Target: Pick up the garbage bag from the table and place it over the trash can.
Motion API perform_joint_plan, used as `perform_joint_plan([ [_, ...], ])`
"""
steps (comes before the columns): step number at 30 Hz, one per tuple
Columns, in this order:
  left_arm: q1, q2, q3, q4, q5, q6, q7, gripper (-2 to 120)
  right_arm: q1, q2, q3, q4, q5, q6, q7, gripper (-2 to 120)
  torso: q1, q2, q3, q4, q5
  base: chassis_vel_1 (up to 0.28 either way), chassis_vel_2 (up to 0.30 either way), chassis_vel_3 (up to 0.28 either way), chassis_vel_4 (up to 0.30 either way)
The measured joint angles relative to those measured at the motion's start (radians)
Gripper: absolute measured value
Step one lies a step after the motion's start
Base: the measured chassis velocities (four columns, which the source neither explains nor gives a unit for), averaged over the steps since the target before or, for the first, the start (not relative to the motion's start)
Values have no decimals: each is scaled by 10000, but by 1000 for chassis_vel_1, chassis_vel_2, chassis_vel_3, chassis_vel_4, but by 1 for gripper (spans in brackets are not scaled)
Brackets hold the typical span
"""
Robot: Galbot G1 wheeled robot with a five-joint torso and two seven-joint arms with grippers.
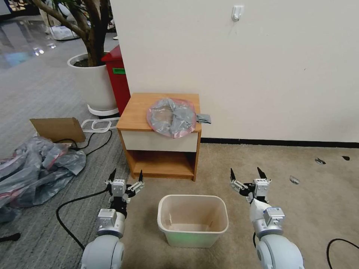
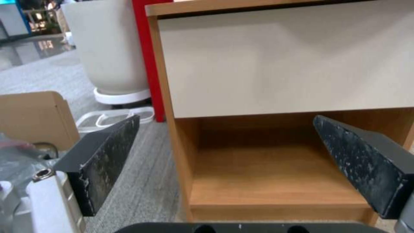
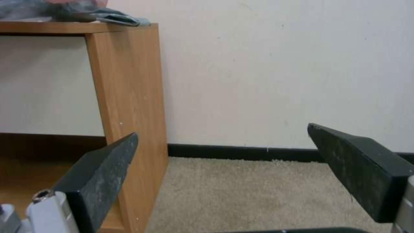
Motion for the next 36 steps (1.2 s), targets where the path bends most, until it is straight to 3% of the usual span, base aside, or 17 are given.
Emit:
perform_joint_plan([
  [12, 25, 9, -16, -47, -12, 12, 0, 100, 0, 0, -1, 0, 0, -1, 0, 100, -1, 0, 0, 0, 0, 0, 0, 0, 0],
  [15, 212, 82, -153, -375, -153, 123, -5, 100, -25, 44, -74, 153, -10, -67, 24, 100, 0, 0, 0, -1, -5, 0, 0, 0, 0],
  [25, 1667, 664, -1262, -2931, -1322, 1027, -236, 100, -450, 1051, -1655, 3018, -400, -1229, 463, 100, 1, 0, -1, 2, -5, 0, 0, 0, 0],
  [32, 2745, 1097, -2088, -4815, -2185, 1691, -417, 100, -486, 1076, -1730, 3128, -424, -1298, 494, 100, 0, 0, -1, 1, -1, 0, 0, 0, 0],
  [36, 3216, 1295, -2440, -5084, -2621, 1985, -474, 100, -506, 1078, -1691, 2775, -413, -1195, 497, 100, 0, 0, -1, 3, -1, 0, 0, 0, 0],
])
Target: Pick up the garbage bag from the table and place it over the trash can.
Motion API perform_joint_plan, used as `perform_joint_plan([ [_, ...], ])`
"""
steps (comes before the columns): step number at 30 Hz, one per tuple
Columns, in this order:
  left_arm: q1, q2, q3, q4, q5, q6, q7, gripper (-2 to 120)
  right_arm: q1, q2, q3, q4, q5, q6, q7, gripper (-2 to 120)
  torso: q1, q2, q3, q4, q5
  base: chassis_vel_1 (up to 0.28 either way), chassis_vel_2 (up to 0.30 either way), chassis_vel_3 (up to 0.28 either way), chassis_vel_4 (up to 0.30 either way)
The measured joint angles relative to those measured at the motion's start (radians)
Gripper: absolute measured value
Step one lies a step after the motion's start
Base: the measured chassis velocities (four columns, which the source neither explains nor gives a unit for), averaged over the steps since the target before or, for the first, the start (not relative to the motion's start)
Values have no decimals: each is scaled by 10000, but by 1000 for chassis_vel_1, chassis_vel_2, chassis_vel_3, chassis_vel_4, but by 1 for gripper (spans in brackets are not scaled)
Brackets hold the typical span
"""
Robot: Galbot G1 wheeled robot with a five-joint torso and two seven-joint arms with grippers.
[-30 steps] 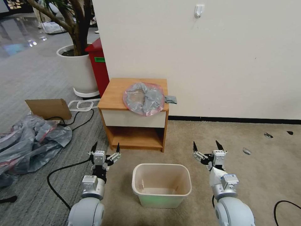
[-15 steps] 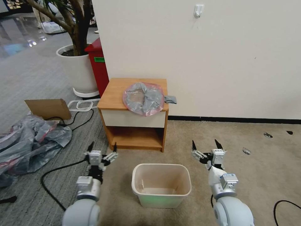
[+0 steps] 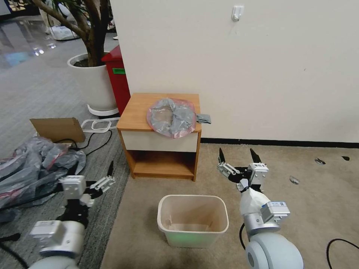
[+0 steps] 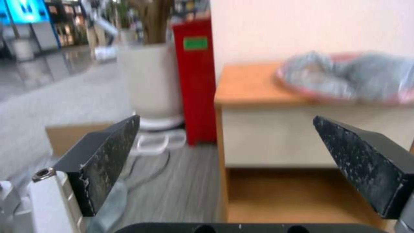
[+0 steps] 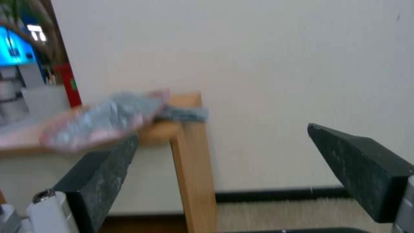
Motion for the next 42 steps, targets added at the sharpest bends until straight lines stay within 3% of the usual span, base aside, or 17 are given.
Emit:
perform_joint_plan([
  [8, 151, 47, -113, -12, -254, 55, 133, 100, 13, 2, 41, -227, 82, 97, -1, 100, 0, 0, 1, -3, -2, 0, 0, 0, 0],
  [12, 211, 34, -115, 11, -253, -65, 151, 100, 379, 34, 190, -724, 994, 127, 96, 100, 0, 0, 1, -2, 1, 0, 0, 0, 0],
  [17, 333, 13, -115, 38, -242, -334, 180, 100, 1411, 24, 232, -1463, 4178, -479, 267, 100, 1, 0, 1, -2, 1, 0, 0, 0, 0],
  [18, 333, 13, -115, 38, -242, -334, 180, 100, 1411, 24, 232, -1463, 4178, -479, 267, 100, 1, 0, 1, -2, 1, 0, 0, 0, 0],
  [21, 361, 42, -162, 48, -242, -388, 184, 100, 2444, 19, 279, -2274, 6672, -709, 868, 100, 1, 0, 2, -3, 1, 0, 0, 0, 0],
  [27, 410, 53, -176, 63, -326, -438, 185, 100, 4432, 12, 453, -4041, 10313, -446, 1364, 100, 0, 0, 2, -1, 1, 0, 0, 0, 0],
  [31, 448, 19, -159, 67, -551, -422, 185, 100, 5391, 10, 489, -5072, 11326, -212, 1279, 100, 0, 0, 2, -3, 1, 0, 0, 0, 0],
  [42, 299, 242, -164, 76, -638, -387, 179, 100, 7368, 5, 417, -7791, 11522, 338, 960, 100, 0, -1, 3, -3, 1, 0, 0, 0, 0],
])
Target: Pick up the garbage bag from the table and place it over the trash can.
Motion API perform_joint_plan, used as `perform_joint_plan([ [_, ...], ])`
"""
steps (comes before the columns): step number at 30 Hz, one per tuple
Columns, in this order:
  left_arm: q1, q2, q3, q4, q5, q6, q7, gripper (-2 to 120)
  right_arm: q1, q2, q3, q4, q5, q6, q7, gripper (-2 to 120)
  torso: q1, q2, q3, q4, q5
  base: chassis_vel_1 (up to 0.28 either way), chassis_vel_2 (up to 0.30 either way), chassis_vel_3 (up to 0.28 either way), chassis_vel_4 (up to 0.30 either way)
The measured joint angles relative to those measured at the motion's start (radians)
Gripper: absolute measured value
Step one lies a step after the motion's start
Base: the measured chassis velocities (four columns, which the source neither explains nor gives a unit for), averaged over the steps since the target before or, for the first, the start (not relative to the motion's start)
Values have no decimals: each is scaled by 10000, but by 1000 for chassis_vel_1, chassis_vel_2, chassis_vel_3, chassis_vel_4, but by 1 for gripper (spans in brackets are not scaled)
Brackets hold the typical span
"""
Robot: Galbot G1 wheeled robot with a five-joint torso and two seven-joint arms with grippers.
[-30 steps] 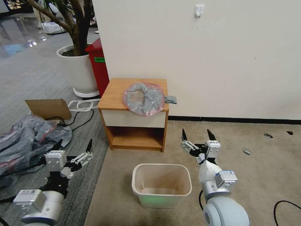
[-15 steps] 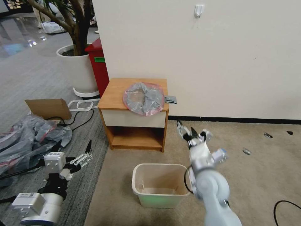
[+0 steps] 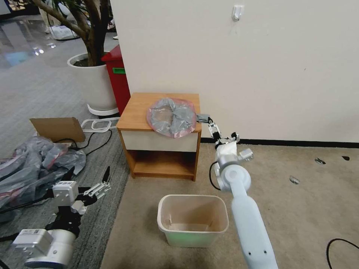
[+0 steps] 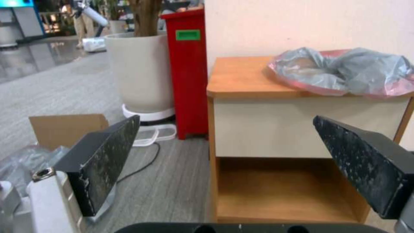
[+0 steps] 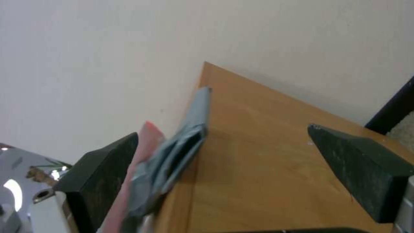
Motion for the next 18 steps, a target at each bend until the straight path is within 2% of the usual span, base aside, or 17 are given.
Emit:
perform_joint_plan([
  [10, -49, -31, 46, 5, 3, -2, 0, 100, 610, -2, 92, -521, 1243, 38, -104, 98, 0, 0, -2, 0, 0, 0, 0, 0, 0],
  [13, -61, -37, 52, 6, 6, -10, 0, 100, 646, -2, 10, -520, 1299, 28, -177, 91, 0, 0, -2, -1, 0, 0, 0, 0, 0],
  [18, -73, -52, 56, 6, 15, -46, 15, 100, 764, -2, -136, -535, 1280, 28, -216, 68, 0, 0, -2, -1, 0, 0, 0, 0, 0],
])
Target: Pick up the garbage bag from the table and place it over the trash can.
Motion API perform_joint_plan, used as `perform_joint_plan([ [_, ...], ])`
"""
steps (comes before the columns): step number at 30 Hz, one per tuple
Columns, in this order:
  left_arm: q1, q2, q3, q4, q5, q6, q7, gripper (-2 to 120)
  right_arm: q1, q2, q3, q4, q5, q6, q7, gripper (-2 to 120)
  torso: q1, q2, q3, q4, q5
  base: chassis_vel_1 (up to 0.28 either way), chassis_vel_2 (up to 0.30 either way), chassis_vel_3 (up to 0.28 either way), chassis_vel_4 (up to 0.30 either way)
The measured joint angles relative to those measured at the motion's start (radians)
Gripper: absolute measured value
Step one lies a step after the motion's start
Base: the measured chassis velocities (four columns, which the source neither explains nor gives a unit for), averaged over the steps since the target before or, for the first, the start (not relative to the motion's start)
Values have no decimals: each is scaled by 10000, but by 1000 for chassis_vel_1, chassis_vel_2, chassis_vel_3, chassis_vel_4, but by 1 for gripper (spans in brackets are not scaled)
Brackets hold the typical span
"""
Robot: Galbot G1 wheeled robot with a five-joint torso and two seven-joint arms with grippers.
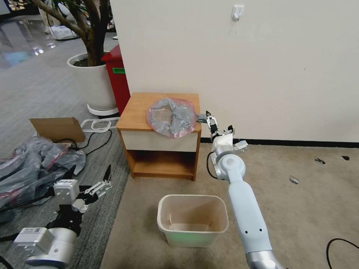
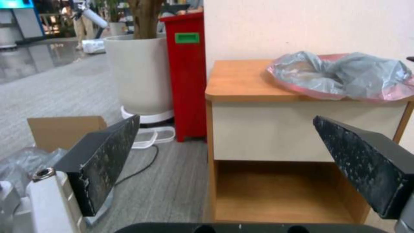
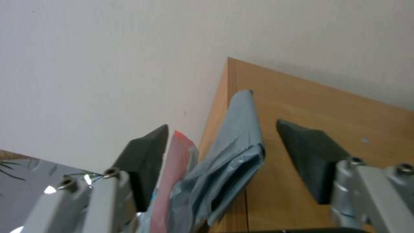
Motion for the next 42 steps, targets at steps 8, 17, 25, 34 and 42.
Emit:
perform_joint_plan([
  [8, 47, -30, -9, 1, 37, -215, 11, 100, 5, 0, 16, 18, -18, -3, 25, 39, 0, 0, 0, 0, 1, 0, 0, 0, 0],
  [17, 90, -42, -32, 0, 42, -280, -117, 100, -9, 0, -63, 57, -39, -29, 101, 6, 0, 0, 0, 1, 0, 0, 0, 0, 0],
  [25, 75, -42, -42, 1, 42, -319, -121, 100, -522, -2, -93, 964, -28, -253, 563, 0, 0, 0, -1, 0, 1, 0, 0, 0, 0],
  [34, -1, -43, -42, 55, 42, -391, -83, 100, -2204, -2, -1020, 3893, -165, -688, 2261, 0, 0, 0, -2, 1, 1, 0, 0, 0, 0],
  [42, -54, -46, -52, 111, 43, -482, -44, 100, -4267, -2, -2223, 6523, -714, -862, 3779, 0, 1, 1, -2, 0, -1, 0, 0, 0, 0],
])
